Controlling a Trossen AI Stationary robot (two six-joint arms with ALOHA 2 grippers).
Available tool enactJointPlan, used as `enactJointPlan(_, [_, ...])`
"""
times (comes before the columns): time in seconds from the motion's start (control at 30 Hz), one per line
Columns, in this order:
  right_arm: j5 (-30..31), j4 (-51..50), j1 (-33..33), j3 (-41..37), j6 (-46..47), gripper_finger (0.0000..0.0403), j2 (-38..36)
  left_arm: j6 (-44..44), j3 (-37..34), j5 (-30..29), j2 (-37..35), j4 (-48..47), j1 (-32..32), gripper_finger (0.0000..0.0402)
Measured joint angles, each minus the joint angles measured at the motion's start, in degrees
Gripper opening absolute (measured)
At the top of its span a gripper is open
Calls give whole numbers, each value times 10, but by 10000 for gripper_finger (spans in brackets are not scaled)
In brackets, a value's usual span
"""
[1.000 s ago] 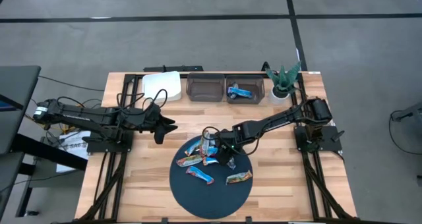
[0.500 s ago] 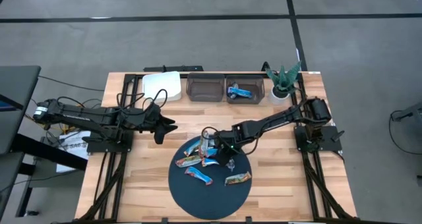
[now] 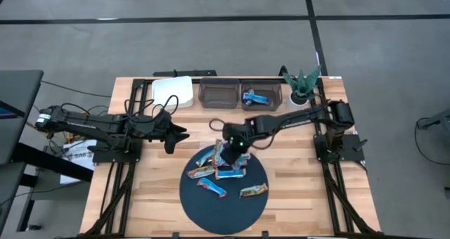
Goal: Pick and place Granola Bars by type
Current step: Put the blue granola bar into the right black transparent bin
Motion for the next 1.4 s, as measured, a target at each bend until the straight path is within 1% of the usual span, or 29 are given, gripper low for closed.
enactJointPlan(0.13, [50, -50, -41, 46, -43, 3, -11, 0, 0, 0, 0, 0, 0, 173])
enactJointPlan(0.17, [65, -72, -55, 55, -55, 3, -16, 0, 0, -1, 0, 0, 0, 173])
enactJointPlan(0.23, [93, -80, -86, 79, -75, 1, -16, 2, 0, -1, 0, 0, 0, 173])
enactJointPlan(0.3, [119, -120, -120, 95, -96, 1, -23, 5, 0, -3, 0, 3, 0, 173])
enactJointPlan(0.37, [144, -126, -153, 112, -113, 2, -25, 6, 0, -4, 0, 3, 0, 173])
enactJointPlan(0.47, [164, -174, -201, 124, -138, 1, -33, 6, 0, -3, 0, 5, 0, 173])
enactJointPlan(0.53, [175, -183, -231, 132, -154, 1, -34, 6, 0, -3, 0, 5, 0, 173])
enactJointPlan(0.6, [182, -234, -260, 133, -172, 1, -38, 6, 0, -3, 0, 4, 0, 173])
enactJointPlan(0.73, [210, -281, -303, 134, -202, 1, -39, 5, 0, -4, 0, 4, 0, 173])
enactJointPlan(0.9, [210, -295, -347, 133, -239, 1, -39, 10, 0, -4, 0, 4, 0, 173])
enactJointPlan(1.0, [210, -295, -363, 133, -244, 1, -39, 25, 0, -10, 0, 4, 0, 173])
enactJointPlan(1.2, [208, -295, -378, 133, -256, 1, -39, 30, 0, -103, 0, 4, 0, 173])
enactJointPlan(1.4, [208, -286, -379, 133, -269, 5, -39, 37, 0, -136, 0, 4, 0, 173])
